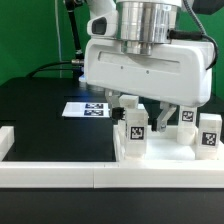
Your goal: Assemble square table
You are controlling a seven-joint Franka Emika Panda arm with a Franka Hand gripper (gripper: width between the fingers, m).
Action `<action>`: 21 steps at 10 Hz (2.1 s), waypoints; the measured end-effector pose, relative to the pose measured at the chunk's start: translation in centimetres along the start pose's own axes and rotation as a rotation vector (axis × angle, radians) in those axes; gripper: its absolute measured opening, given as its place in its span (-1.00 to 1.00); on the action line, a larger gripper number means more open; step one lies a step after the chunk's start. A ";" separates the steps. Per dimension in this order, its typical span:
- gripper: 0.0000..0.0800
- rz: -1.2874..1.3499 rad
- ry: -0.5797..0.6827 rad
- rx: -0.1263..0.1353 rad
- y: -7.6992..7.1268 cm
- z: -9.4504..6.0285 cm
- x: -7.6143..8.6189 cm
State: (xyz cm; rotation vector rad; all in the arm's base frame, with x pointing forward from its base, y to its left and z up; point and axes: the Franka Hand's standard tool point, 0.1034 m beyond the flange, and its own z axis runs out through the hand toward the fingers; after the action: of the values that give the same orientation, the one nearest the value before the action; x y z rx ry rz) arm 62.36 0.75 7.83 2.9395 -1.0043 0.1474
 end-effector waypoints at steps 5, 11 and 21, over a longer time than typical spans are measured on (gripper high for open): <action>0.62 -0.401 0.030 0.049 1.5 -0.5 1.3; 0.62 -0.544 0.036 0.050 0.0 -0.2 0.3; -0.28 0.197 0.016 0.069 0.2 0.0 0.3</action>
Offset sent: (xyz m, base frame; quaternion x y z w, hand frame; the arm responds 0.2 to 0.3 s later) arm -0.0005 0.0100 0.0069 0.1006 -0.0339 -0.1231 0.9867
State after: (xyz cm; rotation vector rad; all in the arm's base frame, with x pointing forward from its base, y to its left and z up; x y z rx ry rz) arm 62.43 0.39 7.85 2.8889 -1.3105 0.2138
